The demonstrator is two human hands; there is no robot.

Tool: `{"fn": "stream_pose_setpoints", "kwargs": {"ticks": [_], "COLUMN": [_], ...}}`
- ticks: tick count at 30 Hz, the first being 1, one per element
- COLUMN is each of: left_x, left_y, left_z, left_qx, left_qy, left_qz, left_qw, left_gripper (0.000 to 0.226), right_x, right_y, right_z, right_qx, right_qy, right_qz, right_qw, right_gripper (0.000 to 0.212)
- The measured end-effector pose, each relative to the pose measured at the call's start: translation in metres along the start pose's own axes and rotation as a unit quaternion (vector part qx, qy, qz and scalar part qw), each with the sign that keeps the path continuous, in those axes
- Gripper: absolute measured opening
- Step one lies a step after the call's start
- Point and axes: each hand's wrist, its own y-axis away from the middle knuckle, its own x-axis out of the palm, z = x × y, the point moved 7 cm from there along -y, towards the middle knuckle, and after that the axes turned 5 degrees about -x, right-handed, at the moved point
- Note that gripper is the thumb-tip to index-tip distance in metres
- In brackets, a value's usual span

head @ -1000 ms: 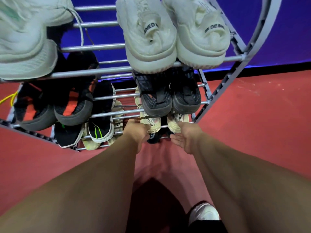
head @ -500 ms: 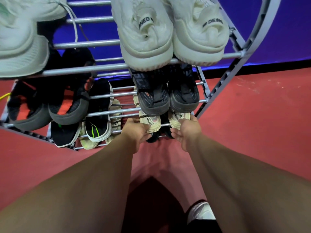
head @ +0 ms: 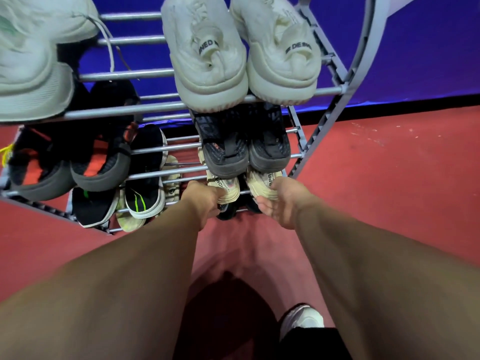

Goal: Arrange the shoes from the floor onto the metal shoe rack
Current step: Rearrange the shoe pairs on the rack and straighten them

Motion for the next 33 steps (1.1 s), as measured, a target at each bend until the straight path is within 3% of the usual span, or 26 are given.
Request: {"fn": "stream_pose_setpoints", "kwargs": {"ticks": [3,8,13,18,24,33], "left_x": [-0.005,0.0,0.01,0.012,0.015,0.022], "left_y": [0.009,0.016,0.015,0.004,0.0,0.0], "left_z": [0.0,0.006,0.01,0.012,0.015,0.015], "left_qx": [0.002,-0.015,-0.04,-0.042,-0.018,-0.009], "left_qy": [-0.012,-0.013,0.002,0.019,0.066,0.093], "left_qz": [-0.001,0.005,0.013,0.027,0.044,0.045], "left_qw": [1.0,1.0,0.999,0.999,0.997,0.995], "left_gripper": [0.03,0.039,0.04,0.045,0.041,0.034], "right_x": [-0.01,-0.019,-0.004,0.015,0.019,0.016], "right_y": [0.011,0.016,0.0,-0.016,-0.034,-0.033], "right_z": [-0.001,-0.01,-0.011,-0.018,-0.025,-0.025], "right_qx": [0.025,0.045,0.03,0.023,-0.026,-0.047], "right_qy": [0.027,0.021,-0.021,-0.039,-0.067,-0.093], "right_qz": [0.028,0.044,0.038,0.025,-0.04,-0.031], "right_qw": [0.999,0.998,0.999,0.999,0.997,0.994], "right_gripper": [0.015,0.013,0.025,0.013,0.042,0.042]}}
